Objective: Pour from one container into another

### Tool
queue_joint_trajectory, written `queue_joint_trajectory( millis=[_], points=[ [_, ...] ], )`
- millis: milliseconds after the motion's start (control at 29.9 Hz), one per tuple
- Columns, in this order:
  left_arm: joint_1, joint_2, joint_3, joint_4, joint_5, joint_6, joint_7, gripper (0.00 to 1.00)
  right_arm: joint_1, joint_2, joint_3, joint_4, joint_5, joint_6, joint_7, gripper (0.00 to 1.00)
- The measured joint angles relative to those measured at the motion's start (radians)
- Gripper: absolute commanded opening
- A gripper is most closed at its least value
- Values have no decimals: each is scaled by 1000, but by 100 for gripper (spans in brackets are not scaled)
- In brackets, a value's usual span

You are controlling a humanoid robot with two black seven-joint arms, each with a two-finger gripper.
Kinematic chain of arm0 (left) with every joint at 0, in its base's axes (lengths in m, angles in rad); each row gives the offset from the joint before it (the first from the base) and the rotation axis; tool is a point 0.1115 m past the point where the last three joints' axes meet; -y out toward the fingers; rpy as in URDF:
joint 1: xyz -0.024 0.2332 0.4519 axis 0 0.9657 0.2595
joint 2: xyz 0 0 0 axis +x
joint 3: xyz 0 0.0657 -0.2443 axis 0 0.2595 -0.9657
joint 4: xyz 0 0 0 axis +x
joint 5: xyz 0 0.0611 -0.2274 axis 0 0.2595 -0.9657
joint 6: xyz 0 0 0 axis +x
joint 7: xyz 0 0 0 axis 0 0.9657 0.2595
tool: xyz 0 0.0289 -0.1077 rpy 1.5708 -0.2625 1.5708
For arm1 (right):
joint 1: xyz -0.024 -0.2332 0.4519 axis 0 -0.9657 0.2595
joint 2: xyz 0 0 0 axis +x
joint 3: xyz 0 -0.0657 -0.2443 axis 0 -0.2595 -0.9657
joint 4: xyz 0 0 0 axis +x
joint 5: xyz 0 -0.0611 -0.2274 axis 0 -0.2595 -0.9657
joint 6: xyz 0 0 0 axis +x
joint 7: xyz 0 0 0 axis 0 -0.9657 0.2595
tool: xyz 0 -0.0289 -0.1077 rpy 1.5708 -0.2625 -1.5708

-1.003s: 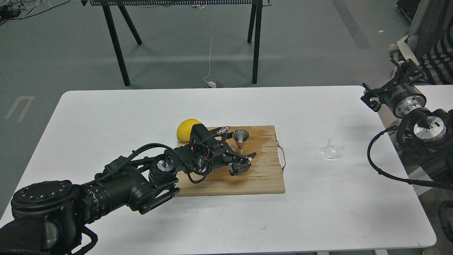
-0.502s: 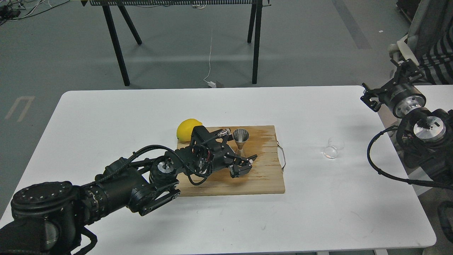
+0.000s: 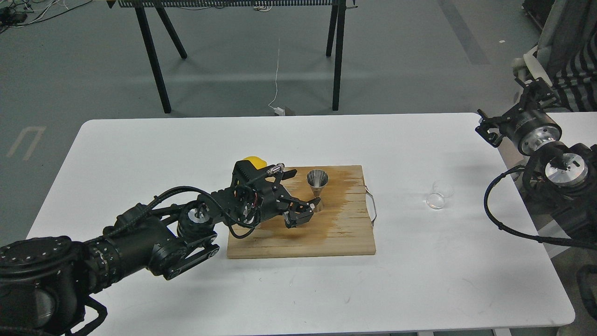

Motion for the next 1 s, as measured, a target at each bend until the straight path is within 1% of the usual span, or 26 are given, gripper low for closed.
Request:
queue_joint_trajectory(
  millis=[201,401,602,769,903,1003],
  points=[
    [14,66,-1,-60,0,1,6,95,0,1,0,1,0,0,0,99],
    [22,181,-13,-159,-4,2,10,95,4,0,0,2,0,0,0,99],
    [23,309,-120,-218,-85,3,3,95,10,0,1,12,1,10,1,99],
    [26,413,-212,-223,-244,6,-17,95,11,0,2,16,2,18,2,99],
    [30,466,-285,-224,-491,-2,-22,95,12,-1,3,17,2,25,7,99],
    [31,485,-326,-225,-720,-35,-22,95,12,-1,3,17,2,27,7,99]
  ],
)
